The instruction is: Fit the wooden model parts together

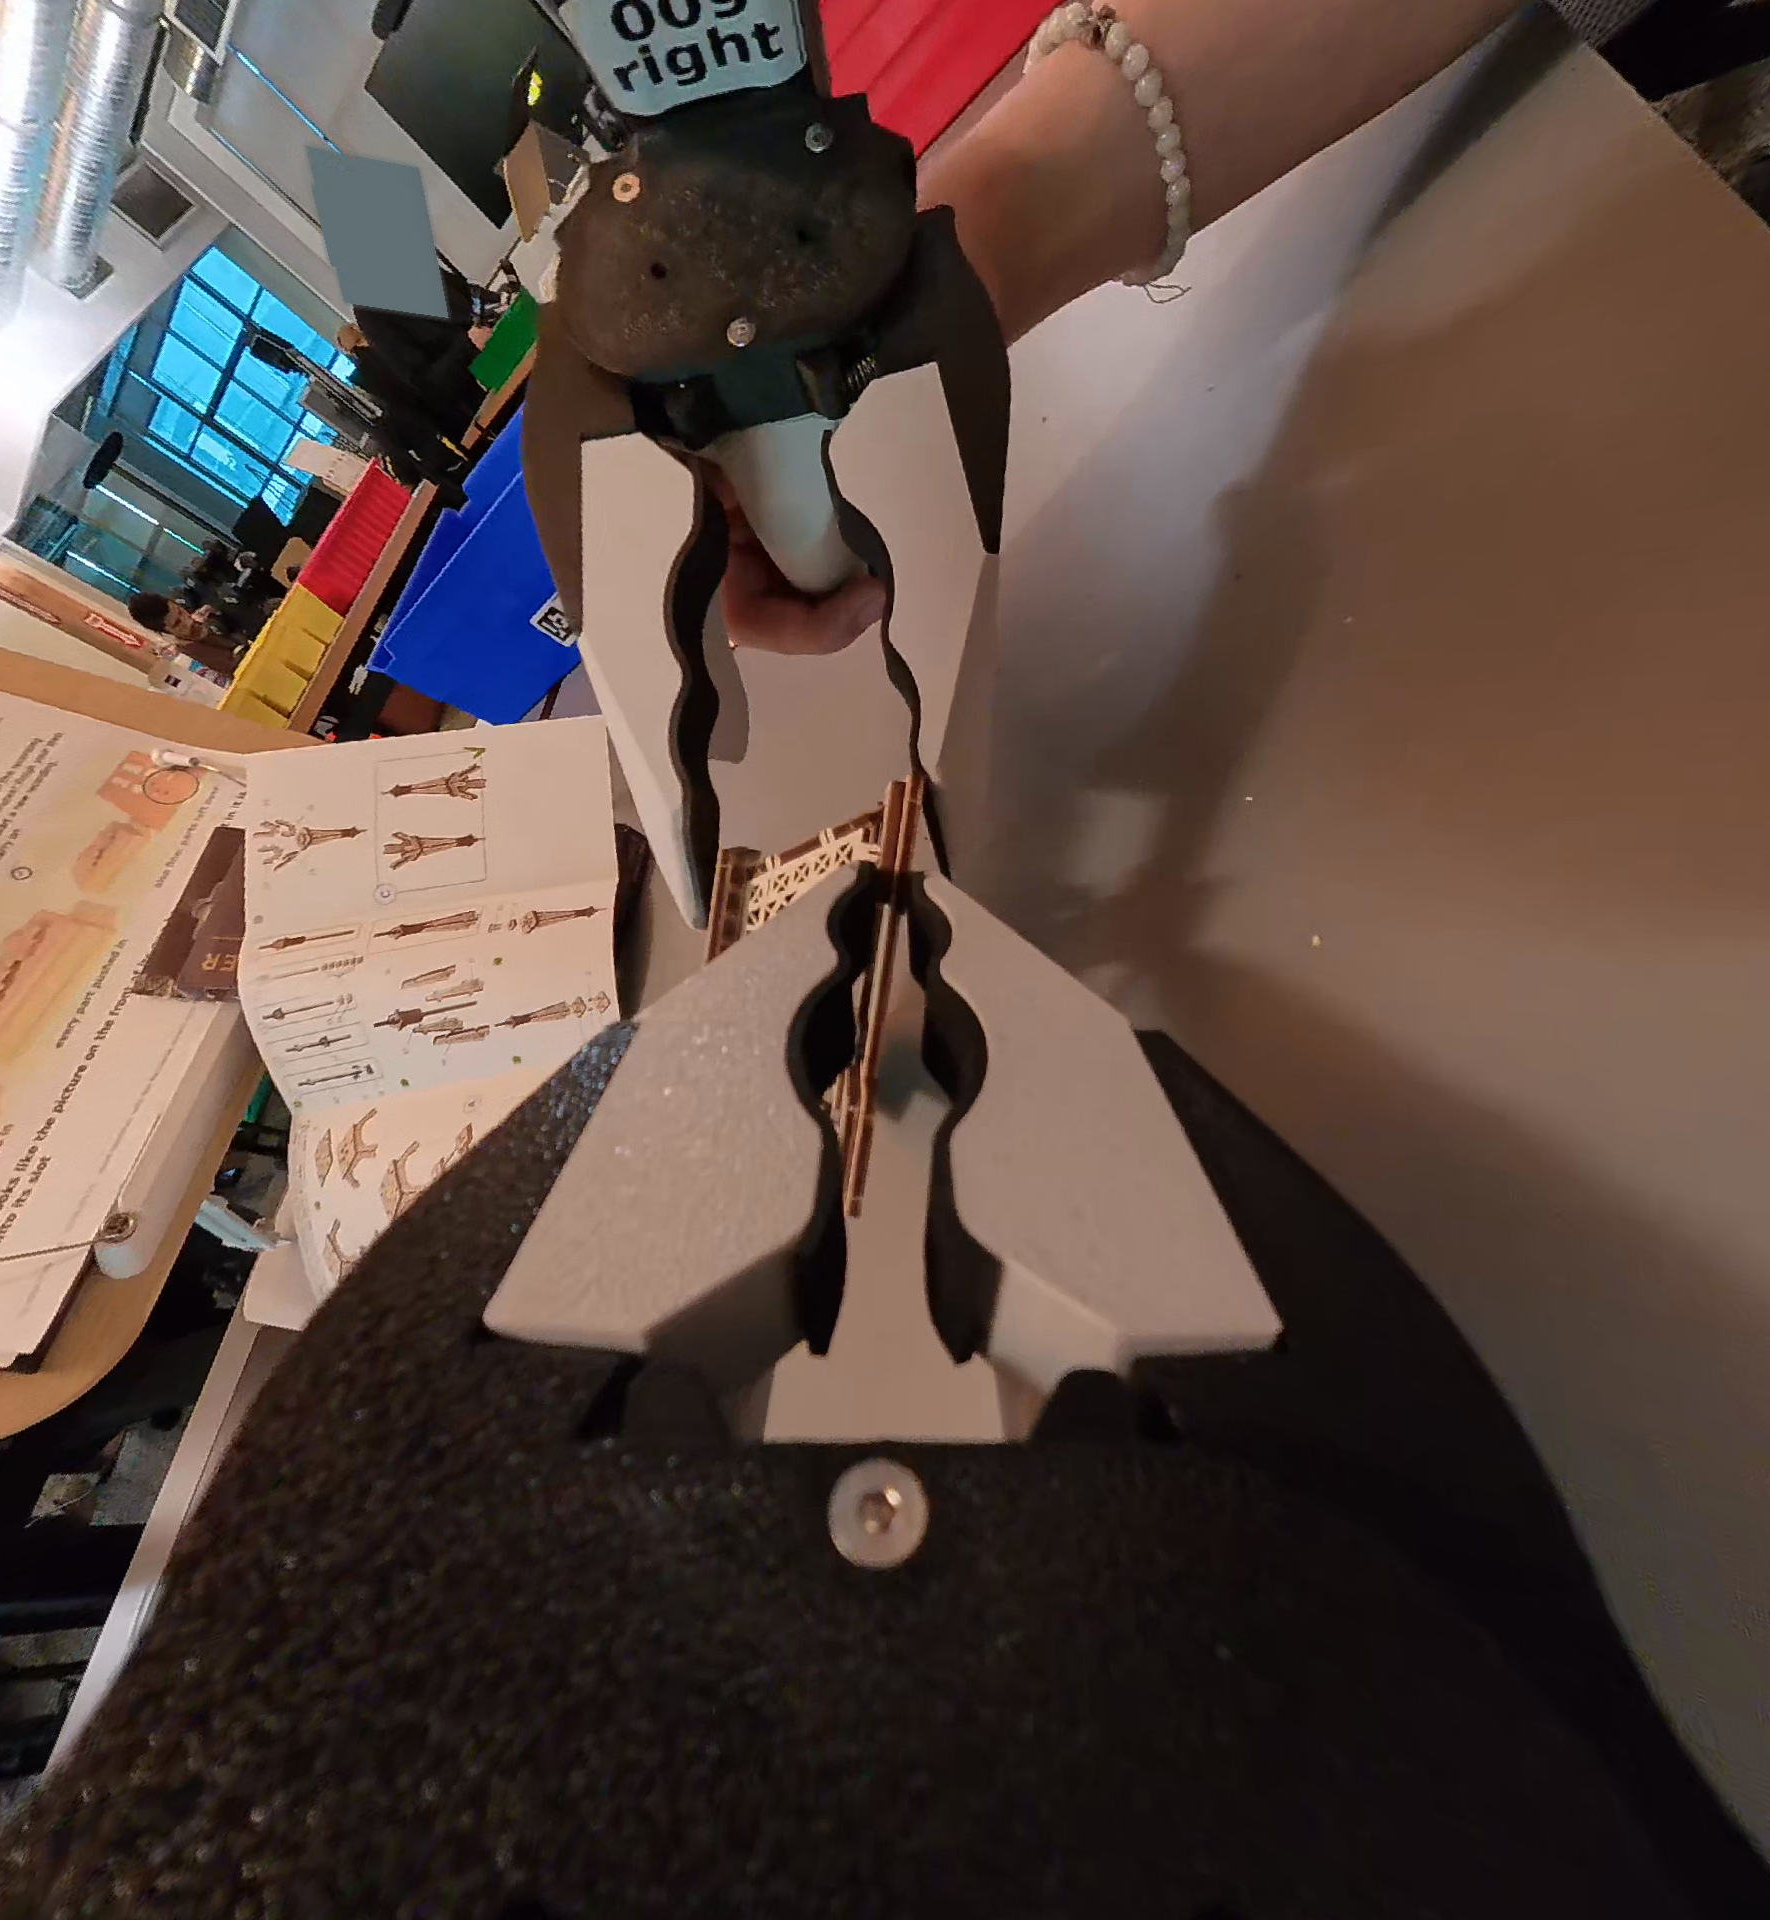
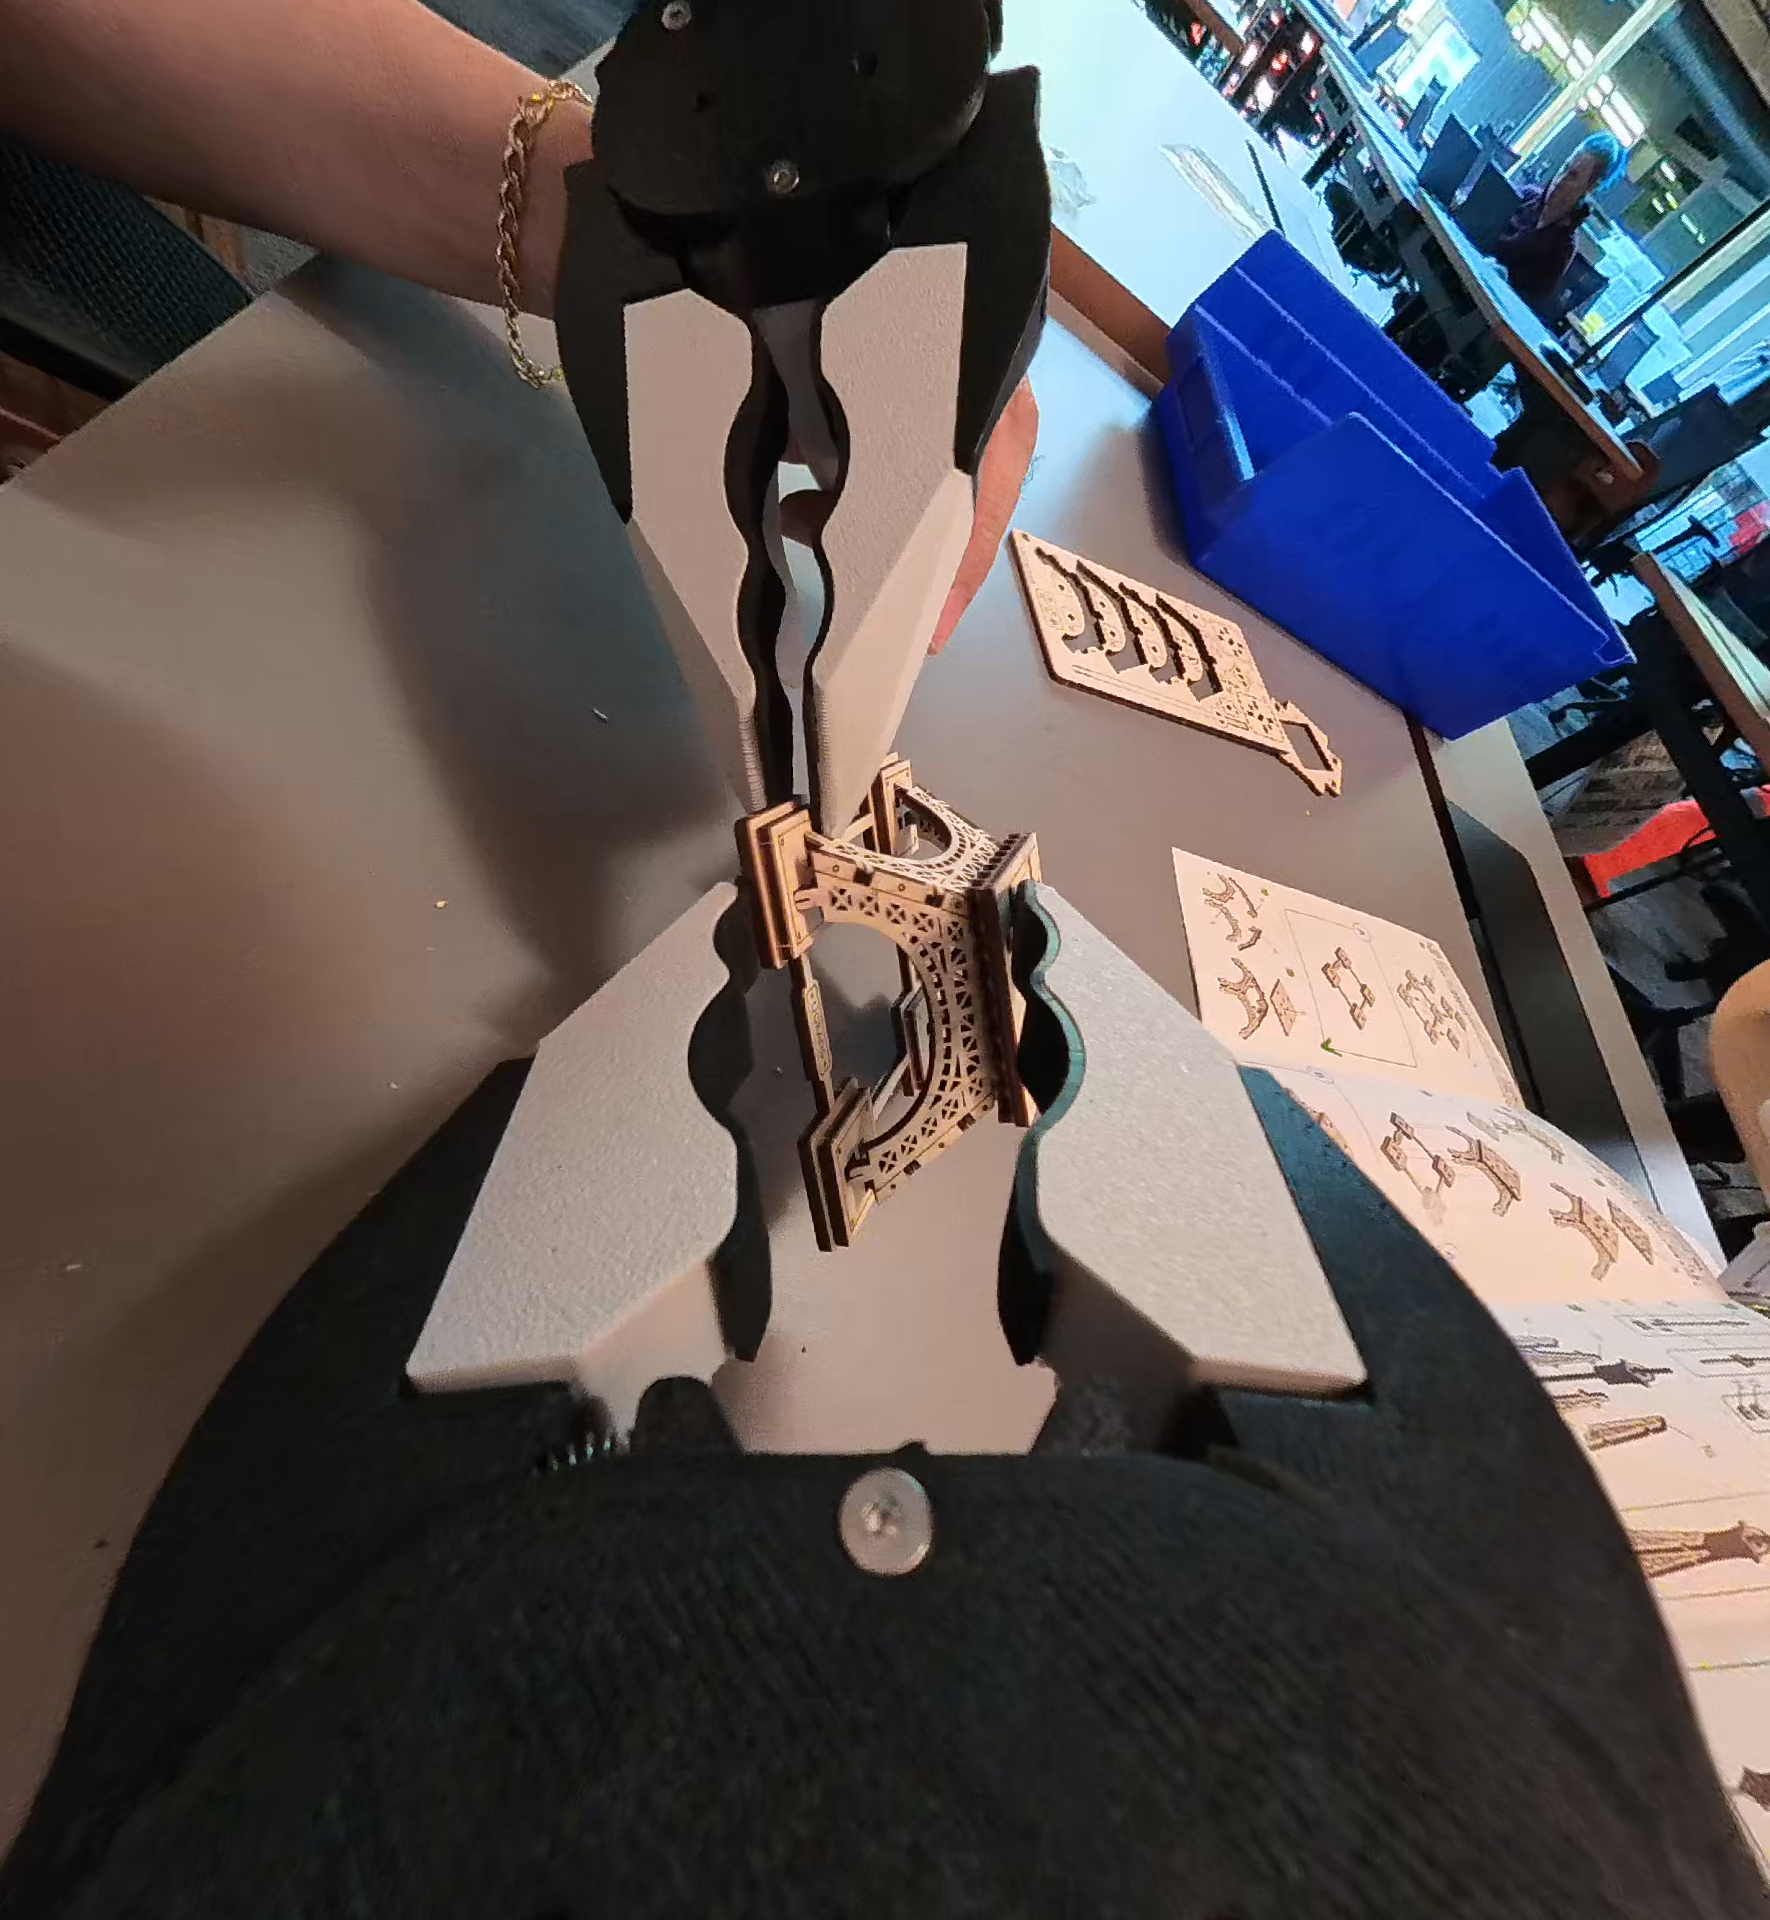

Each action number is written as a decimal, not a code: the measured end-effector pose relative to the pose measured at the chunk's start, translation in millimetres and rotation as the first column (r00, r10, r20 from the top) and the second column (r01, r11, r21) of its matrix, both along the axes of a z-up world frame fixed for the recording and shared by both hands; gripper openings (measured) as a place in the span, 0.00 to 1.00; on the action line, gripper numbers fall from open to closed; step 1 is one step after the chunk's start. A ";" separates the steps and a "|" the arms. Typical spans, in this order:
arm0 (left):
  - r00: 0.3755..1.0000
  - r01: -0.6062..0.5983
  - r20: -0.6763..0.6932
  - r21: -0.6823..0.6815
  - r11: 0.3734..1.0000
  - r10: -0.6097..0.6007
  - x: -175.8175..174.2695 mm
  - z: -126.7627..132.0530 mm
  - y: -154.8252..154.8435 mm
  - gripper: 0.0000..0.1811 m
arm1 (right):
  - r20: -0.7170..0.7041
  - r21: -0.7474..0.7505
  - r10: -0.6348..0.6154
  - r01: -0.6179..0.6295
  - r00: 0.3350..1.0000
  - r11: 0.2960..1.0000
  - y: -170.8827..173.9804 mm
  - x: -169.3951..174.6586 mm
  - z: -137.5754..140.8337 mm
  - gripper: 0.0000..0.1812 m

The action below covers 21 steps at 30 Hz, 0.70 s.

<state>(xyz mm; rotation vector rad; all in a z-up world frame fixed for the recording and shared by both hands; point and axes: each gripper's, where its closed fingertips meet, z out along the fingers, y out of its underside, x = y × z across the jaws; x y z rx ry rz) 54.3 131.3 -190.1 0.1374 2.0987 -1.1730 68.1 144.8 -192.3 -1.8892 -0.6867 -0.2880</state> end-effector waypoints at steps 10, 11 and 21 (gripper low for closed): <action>0.997 -0.074 -0.014 -0.033 0.997 0.073 4.1 4.4 1.6 0.02 | -0.023 0.029 -0.051 0.051 0.998 0.998 1.5 5.0 2.1 0.25; 0.997 -0.078 0.002 -0.034 0.996 0.079 2.6 7.2 1.4 0.03 | -0.027 0.030 -0.054 0.054 0.998 0.998 2.4 4.8 2.0 0.26; 0.980 -0.188 0.085 0.061 0.980 0.182 -2.0 10.0 6.9 0.01 | 0.011 0.013 -0.060 0.060 0.998 0.998 7.3 4.7 0.2 0.26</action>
